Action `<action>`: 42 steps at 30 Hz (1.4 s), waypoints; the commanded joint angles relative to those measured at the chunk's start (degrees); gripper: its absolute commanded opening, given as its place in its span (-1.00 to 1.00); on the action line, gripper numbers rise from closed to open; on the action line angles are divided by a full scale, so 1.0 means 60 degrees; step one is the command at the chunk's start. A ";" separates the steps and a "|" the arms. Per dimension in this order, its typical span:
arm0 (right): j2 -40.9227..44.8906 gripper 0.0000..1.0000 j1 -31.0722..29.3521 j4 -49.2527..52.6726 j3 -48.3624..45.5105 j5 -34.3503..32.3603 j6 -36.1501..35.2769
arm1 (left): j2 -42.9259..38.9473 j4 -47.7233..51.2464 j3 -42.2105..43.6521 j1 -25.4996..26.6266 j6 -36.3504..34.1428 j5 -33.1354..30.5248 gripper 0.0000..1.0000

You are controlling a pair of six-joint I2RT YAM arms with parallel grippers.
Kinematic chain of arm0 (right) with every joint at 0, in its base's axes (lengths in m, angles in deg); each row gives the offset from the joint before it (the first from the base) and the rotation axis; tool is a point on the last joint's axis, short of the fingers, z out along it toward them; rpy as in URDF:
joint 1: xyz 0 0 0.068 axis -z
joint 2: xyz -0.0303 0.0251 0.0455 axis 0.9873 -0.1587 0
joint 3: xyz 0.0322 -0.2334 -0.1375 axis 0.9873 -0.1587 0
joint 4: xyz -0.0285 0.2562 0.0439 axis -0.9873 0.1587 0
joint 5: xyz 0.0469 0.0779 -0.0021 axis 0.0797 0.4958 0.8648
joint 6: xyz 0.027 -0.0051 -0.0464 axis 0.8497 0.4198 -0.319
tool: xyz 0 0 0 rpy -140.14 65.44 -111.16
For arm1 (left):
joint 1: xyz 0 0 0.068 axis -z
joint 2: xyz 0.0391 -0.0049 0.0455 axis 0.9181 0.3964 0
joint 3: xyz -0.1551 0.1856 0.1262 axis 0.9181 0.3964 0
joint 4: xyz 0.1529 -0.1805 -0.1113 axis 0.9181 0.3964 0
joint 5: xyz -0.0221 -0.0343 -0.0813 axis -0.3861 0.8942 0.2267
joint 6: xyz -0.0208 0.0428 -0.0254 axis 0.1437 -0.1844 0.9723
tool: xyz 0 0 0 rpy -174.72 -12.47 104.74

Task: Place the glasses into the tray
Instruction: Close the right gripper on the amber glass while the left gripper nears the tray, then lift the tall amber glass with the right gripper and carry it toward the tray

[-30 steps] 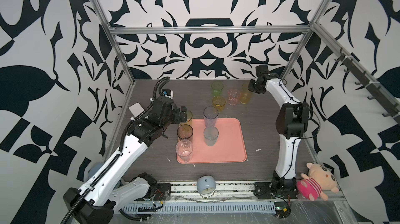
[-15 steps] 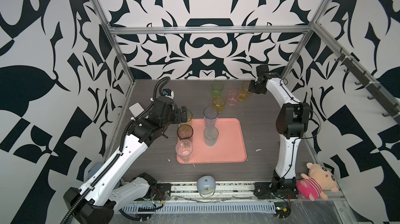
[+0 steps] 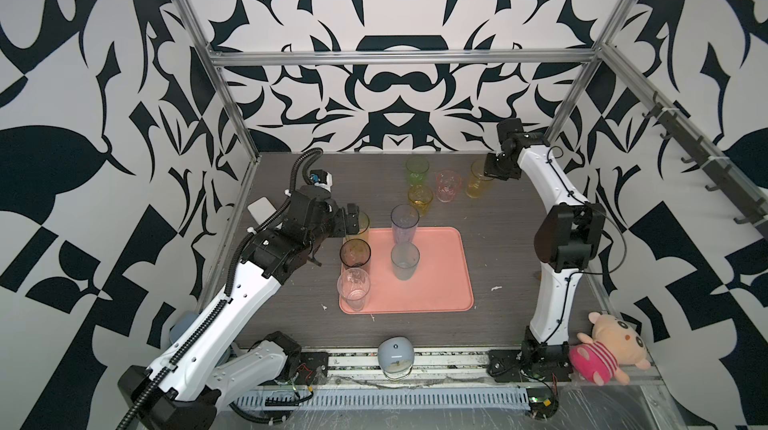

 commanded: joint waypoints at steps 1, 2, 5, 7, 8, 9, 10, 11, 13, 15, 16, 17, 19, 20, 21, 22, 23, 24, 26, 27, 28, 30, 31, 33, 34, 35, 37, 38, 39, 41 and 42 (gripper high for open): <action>0.0878 -1.00 -0.0124 0.0766 0.0533 -0.0264 -0.0129 | -0.0264 -0.0233 0.0110 -0.0039 0.0132 0.0175 0.99; 0.0976 -1.00 -0.0176 0.0938 0.0544 -0.0340 -0.0155 | -0.0305 -0.0222 0.0135 -0.0039 0.0158 0.0200 0.99; 0.1298 -1.00 -0.0346 0.1292 0.0396 -0.0558 -0.0220 | -0.0413 -0.0147 0.0198 -0.0039 0.0209 0.0222 0.99; 0.1607 -1.00 -0.0503 0.1383 0.0145 -0.0597 -0.0252 | -0.0436 -0.0004 0.0209 -0.0039 0.0228 0.0239 0.99; 0.1806 -1.00 -0.0587 0.1381 -0.0059 -0.0645 -0.0258 | -0.0439 0.0065 0.0214 -0.0039 0.0249 0.0248 0.99; 0.2025 -1.00 -0.0701 0.1377 -0.0289 -0.0712 -0.0257 | -0.0459 0.0119 0.0211 -0.0039 0.0260 0.0240 0.99; 0.2215 -1.00 -0.0797 0.1340 -0.0489 -0.0763 -0.0255 | -0.0469 0.0165 0.0237 -0.0039 0.0292 0.0245 0.99; 0.2459 -1.00 -0.0955 0.1294 -0.0702 -0.0793 -0.0241 | -0.0507 0.0182 0.0253 -0.0043 0.0328 0.0248 0.99; 0.2900 -1.00 -0.1173 0.1214 -0.1172 -0.0796 -0.0205 | -0.0593 0.0219 0.0302 -0.0039 0.0442 0.0259 0.99; 0.3416 -1.00 -0.1429 0.1197 -0.1703 -0.0797 -0.0072 | -0.0657 0.0289 0.0319 -0.0039 0.0600 0.0271 0.99; 0.3661 -1.00 -0.1555 0.1197 -0.1941 -0.0779 0.0019 | -0.0674 0.0325 0.0353 -0.0039 0.0664 0.0272 0.99; 0.3961 -1.00 -0.1713 0.1163 -0.2273 -0.0751 0.0089 | -0.0691 0.0356 0.0378 -0.0039 0.0719 0.0302 0.99; 0.4625 -1.00 -0.2013 0.0973 -0.2994 -0.0789 0.0251 | -0.0704 0.0394 0.0442 -0.0039 0.0855 0.0367 0.99; 0.5002 -1.00 -0.2154 0.0810 -0.3480 -0.0762 0.0336 | -0.0705 0.0394 0.0490 -0.0039 0.0889 0.0433 0.99; 0.5372 -1.00 -0.2293 0.0667 -0.3915 -0.0713 0.0396 | -0.0685 0.0385 0.0535 -0.0039 0.0906 0.0502 0.99; 0.5708 -1.00 -0.2417 0.0544 -0.4285 -0.0696 0.0476 | -0.0641 0.0399 0.0560 -0.0039 0.0888 0.0563 0.99; 0.6074 -1.00 -0.2577 0.0409 -0.4705 -0.0691 0.0535 | -0.0596 0.0468 0.0550 -0.0039 0.0848 0.0601 0.99; 0.6382 -1.00 -0.2717 0.0336 -0.5060 -0.0659 0.0598 | -0.0540 0.0549 0.0520 -0.0039 0.0815 0.0599 0.99; 0.6868 -1.00 -0.2921 0.0318 -0.5569 -0.0406 0.0794 | -0.0487 0.0759 0.0433 -0.0039 0.0737 0.0588 0.99; 0.7093 -1.00 -0.3040 0.0307 -0.5840 -0.0157 0.0928 | -0.0493 0.0792 0.0436 -0.0032 0.0719 0.0564 0.99; 0.7256 -1.00 -0.3194 0.0304 -0.6054 -0.0037 0.1011 | -0.0509 0.0785 0.0462 -0.0040 0.0717 0.0556 0.99; 0.7606 -1.00 -0.3743 0.0358 -0.6526 -0.0149 0.1190 | -0.0565 0.0726 0.0552 -0.0041 0.0740 0.0591 0.99; 0.7797 -1.00 -0.4036 0.0398 -0.6792 -0.0256 0.1320 | -0.0587 0.0709 0.0580 -0.0039 0.0794 0.0600 0.99; 0.8120 -1.00 -0.4565 0.0439 -0.7251 -0.0369 0.1664 | -0.0631 0.0709 0.0614 -0.0039 0.0913 0.0622 0.99; 0.8299 -1.00 -0.4819 0.0408 -0.7478 -0.0380 0.1839 | -0.0651 0.0699 0.0641 -0.0039 0.0972 0.0623 0.99; 0.8456 -1.00 -0.5075 0.0331 -0.7676 -0.0423 0.2013 | -0.0660 0.0675 0.0677 -0.0039 0.1030 0.0646 0.99; 0.8695 -1.00 -0.5504 0.0132 -0.8022 -0.0454 0.2221 | -0.0650 0.0649 0.0715 -0.0039 0.1106 0.0699 0.99; 0.8786 -1.00 -0.5729 0.0044 -0.8177 -0.0513 0.2306 | -0.0647 0.0651 0.0710 -0.0039 0.1128 0.0730 0.99; 0.8821 -1.00 -0.5901 0.0019 -0.8285 -0.0572 0.2371 | -0.0638 0.0645 0.0706 -0.0039 0.1140 0.0793 0.99; 0.8797 -1.00 -0.6262 0.0022 -0.8415 -0.0685 0.2512 | -0.0636 0.0685 0.0720 -0.0039 0.1171 0.0876 0.99; 0.8779 -1.00 -0.6414 0.0039 -0.8443 -0.0722 0.2572 | -0.0633 0.0702 0.0728 -0.0039 0.1186 0.0878 0.99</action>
